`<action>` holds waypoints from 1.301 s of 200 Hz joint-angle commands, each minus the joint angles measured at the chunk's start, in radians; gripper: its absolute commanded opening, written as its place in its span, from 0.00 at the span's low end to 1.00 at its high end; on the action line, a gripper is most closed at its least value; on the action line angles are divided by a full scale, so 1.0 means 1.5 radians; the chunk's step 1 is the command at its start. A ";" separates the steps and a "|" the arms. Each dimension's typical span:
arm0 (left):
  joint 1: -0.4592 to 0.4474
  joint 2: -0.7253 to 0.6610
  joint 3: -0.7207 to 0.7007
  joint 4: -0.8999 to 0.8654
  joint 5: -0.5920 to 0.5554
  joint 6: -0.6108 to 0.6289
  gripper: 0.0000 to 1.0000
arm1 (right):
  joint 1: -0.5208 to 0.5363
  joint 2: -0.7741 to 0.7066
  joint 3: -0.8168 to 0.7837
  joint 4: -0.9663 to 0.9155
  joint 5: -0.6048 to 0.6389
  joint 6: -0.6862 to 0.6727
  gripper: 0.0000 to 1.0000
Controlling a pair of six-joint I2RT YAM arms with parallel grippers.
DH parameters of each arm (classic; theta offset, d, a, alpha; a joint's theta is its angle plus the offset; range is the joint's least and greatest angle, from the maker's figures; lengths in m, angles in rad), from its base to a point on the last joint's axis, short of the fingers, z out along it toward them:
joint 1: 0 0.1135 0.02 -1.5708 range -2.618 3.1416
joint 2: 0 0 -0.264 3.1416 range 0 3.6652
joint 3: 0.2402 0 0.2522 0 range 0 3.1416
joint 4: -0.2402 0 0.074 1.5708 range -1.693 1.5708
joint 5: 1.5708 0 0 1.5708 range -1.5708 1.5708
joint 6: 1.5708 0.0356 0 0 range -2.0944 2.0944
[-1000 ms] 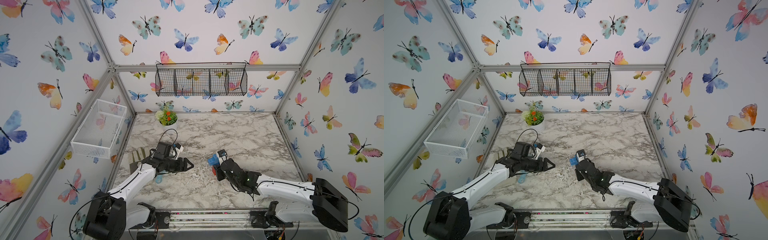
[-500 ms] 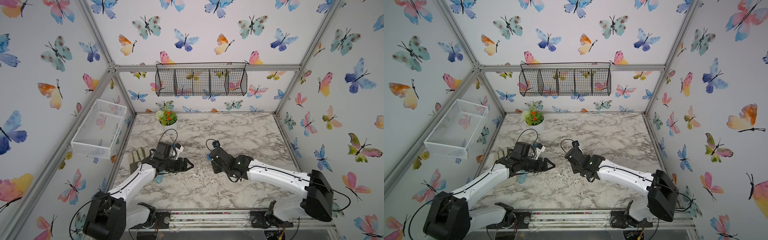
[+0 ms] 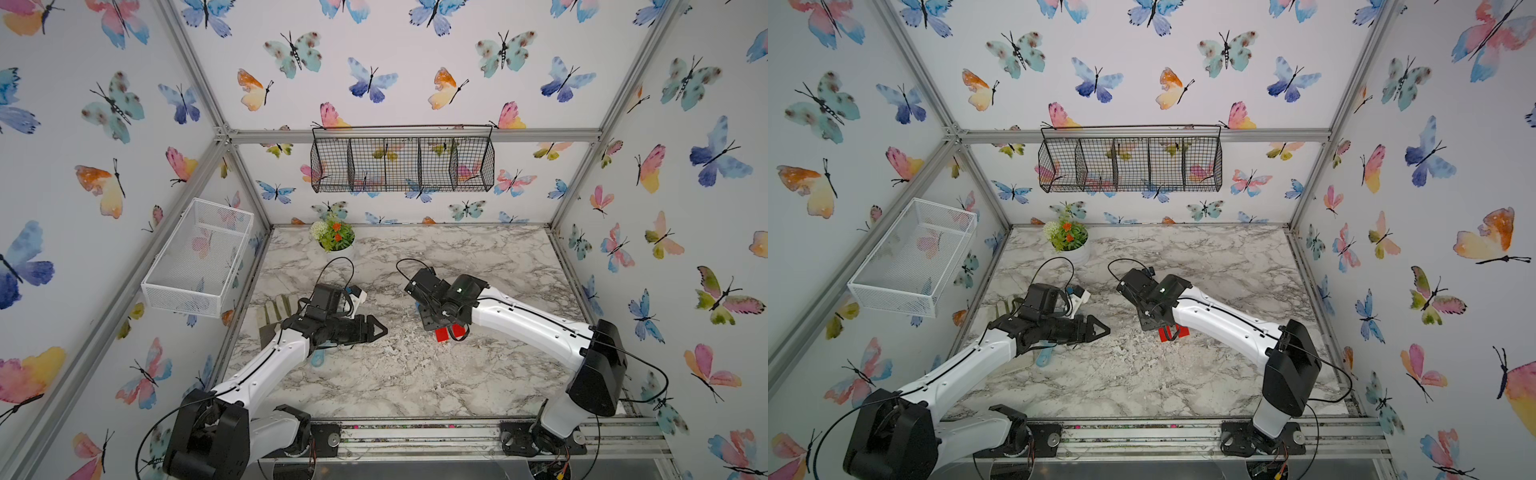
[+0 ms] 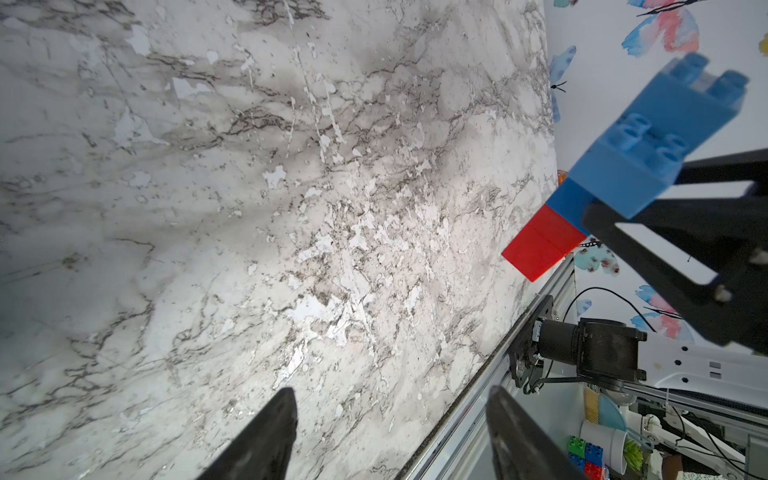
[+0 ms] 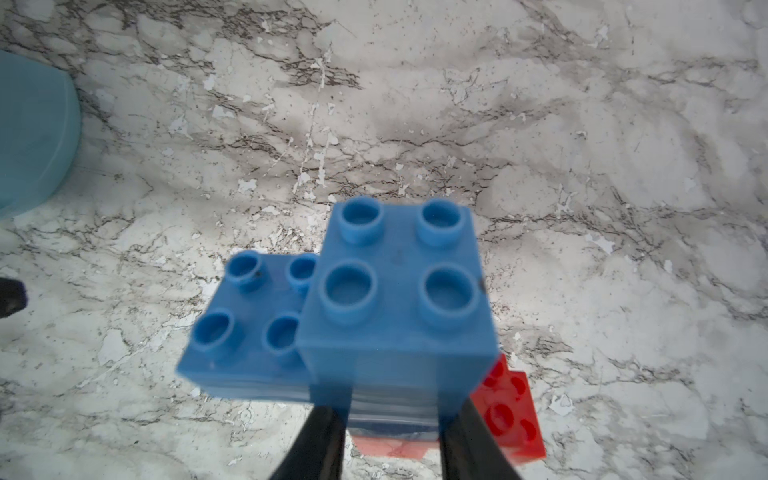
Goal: Assemble a giraffe with lego
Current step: Adjust the lego brick at the center of the board.
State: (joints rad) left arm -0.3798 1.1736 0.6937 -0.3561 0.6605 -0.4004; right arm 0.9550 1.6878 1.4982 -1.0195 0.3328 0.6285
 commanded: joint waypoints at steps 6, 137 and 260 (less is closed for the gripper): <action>-0.002 -0.016 -0.006 0.001 0.023 0.006 0.72 | -0.029 0.039 0.044 -0.084 -0.044 -0.017 0.28; -0.002 -0.039 -0.010 0.004 0.034 0.002 0.72 | -0.144 0.168 0.179 -0.231 -0.227 -0.086 0.27; -0.002 -0.056 -0.011 0.006 0.031 0.000 0.72 | -0.179 0.237 0.148 -0.218 -0.357 -0.103 0.27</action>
State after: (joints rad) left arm -0.3801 1.1145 0.6872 -0.3557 0.6964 -0.4046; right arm 0.6987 2.0136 1.7294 -1.3285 -0.1436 0.4812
